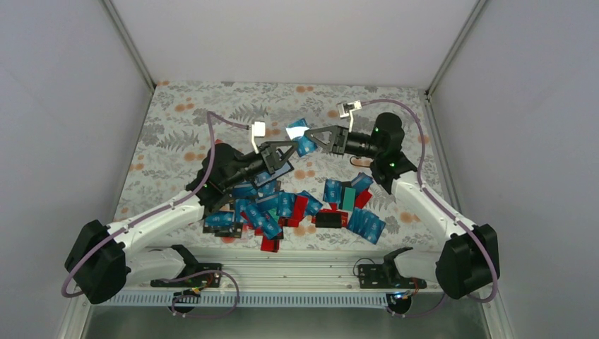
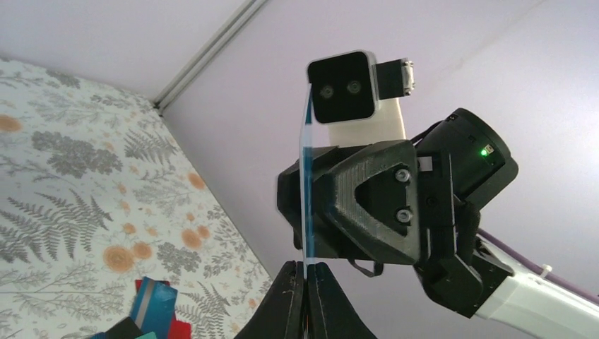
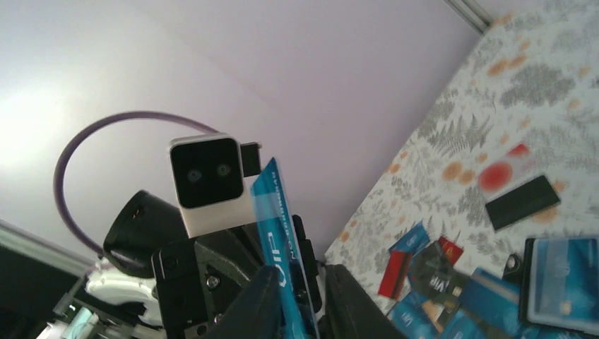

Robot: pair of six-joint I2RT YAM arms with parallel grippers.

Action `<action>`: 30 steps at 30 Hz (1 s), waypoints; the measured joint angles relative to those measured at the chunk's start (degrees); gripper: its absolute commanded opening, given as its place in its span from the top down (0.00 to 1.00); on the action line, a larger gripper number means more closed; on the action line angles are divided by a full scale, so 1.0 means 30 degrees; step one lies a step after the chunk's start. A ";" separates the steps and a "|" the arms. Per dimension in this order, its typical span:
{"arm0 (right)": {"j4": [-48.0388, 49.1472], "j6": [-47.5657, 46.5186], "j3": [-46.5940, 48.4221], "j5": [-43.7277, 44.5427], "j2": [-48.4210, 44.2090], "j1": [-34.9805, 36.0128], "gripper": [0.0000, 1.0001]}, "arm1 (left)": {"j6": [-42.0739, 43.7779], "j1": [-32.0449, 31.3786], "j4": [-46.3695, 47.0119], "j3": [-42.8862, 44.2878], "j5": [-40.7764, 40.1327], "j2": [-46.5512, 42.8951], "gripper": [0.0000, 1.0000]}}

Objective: Put the credit cards into the card holder

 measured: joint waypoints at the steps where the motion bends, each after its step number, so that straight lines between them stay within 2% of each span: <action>1: -0.0488 -0.0342 0.0073 0.0058 0.0080 0.0007 0.63 | 0.0044 -0.0007 -0.0197 0.0022 -0.0051 -0.0007 0.98; 3: -0.1807 -0.1246 0.0393 0.0321 0.0372 0.0007 0.52 | 0.0175 0.0000 -0.0889 0.0029 -0.0415 -0.0087 0.98; 5: -0.3191 -0.2339 0.0714 0.0874 0.0736 0.0007 0.46 | 0.0415 0.0015 -0.2033 0.0000 -0.1020 -0.0401 0.98; 10: -0.6098 -0.4590 0.1151 0.2885 0.1632 -0.0051 0.39 | 0.0838 0.0146 -0.4779 -0.0976 -0.3038 -0.2382 0.98; 17: -0.8174 -0.6717 0.1851 0.5909 0.3687 -0.0080 0.38 | 0.0947 0.1508 -0.7548 -0.2820 -0.4095 -0.3563 0.98; 23: -0.8801 -0.7803 0.2339 0.7271 0.5501 -0.0087 0.40 | 0.1144 0.4583 -0.8510 -0.3577 -0.1829 -0.2426 0.98; 30: -0.9945 -0.9355 0.5064 0.7978 0.9726 0.0146 0.44 | 0.2339 0.6550 -1.0112 -0.2055 0.1304 0.1137 0.98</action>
